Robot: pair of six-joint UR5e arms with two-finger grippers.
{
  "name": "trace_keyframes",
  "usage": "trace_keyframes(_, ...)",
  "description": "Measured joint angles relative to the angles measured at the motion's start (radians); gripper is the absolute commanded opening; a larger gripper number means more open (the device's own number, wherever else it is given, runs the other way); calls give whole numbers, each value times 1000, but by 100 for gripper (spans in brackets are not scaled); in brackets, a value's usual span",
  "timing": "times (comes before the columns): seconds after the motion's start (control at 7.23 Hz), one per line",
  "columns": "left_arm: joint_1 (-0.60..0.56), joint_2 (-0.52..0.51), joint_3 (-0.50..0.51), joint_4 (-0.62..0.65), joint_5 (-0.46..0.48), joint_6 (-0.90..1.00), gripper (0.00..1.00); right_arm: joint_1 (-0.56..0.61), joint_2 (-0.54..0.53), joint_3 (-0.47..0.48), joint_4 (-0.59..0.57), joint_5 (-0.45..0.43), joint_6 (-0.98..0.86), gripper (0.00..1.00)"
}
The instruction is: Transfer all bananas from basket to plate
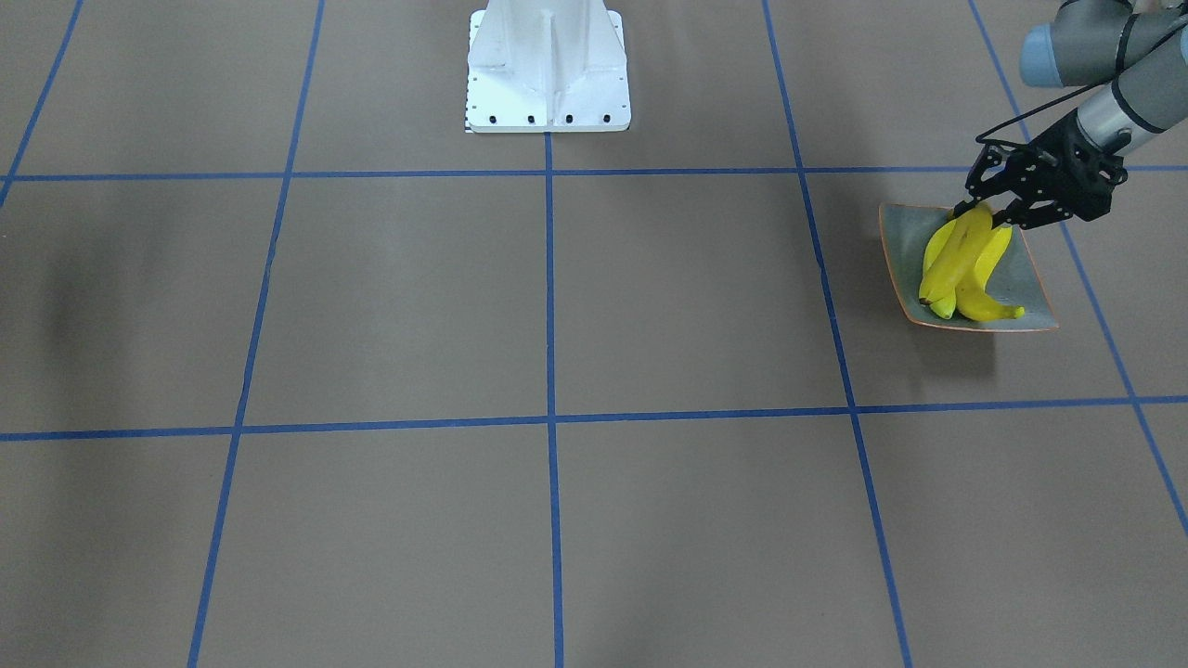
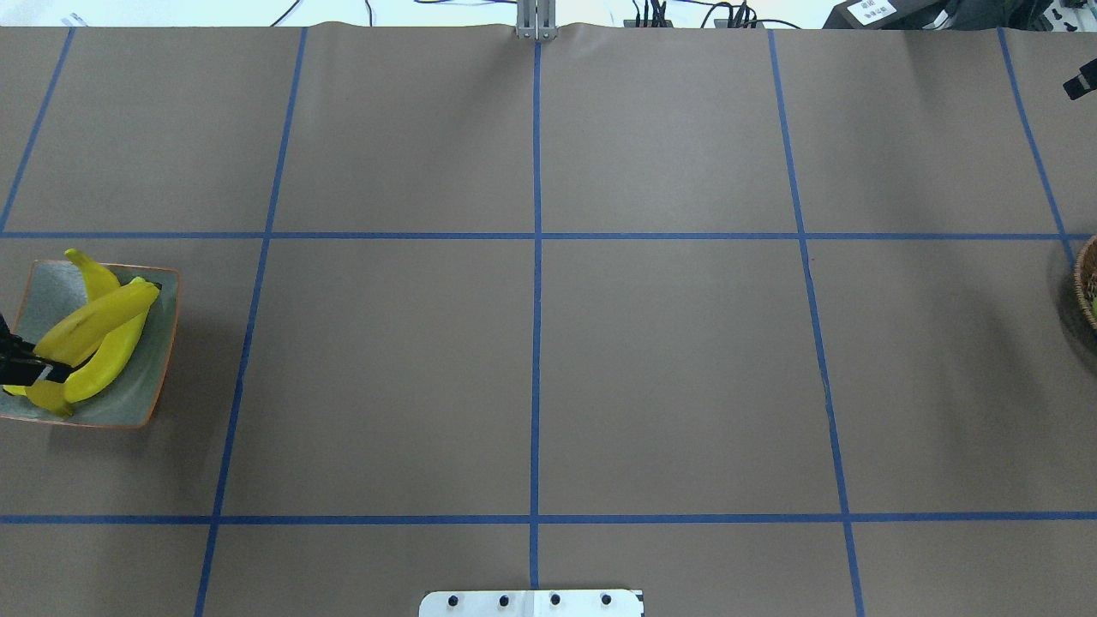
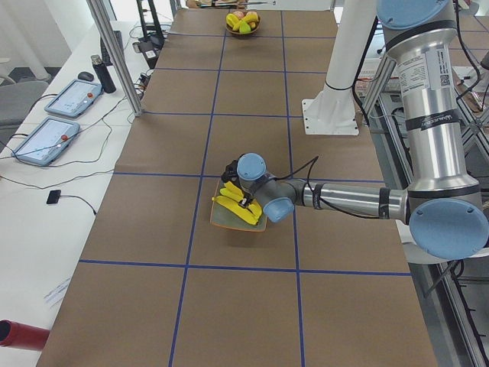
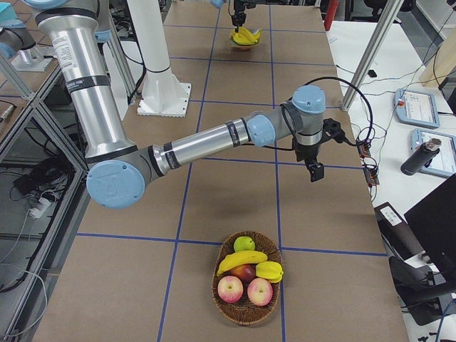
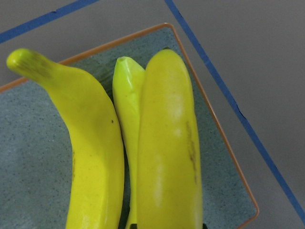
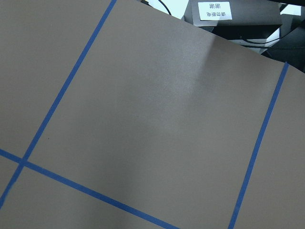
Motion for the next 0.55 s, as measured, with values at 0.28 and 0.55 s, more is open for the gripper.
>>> trace_keyframes(0.28,1,-9,11,-1,-4,1,78,0,1,-1,0,0,1,100)
trace_keyframes(0.55,2,-13,20,-1,-7,1,99,-1,2,-1,0,0,2,100)
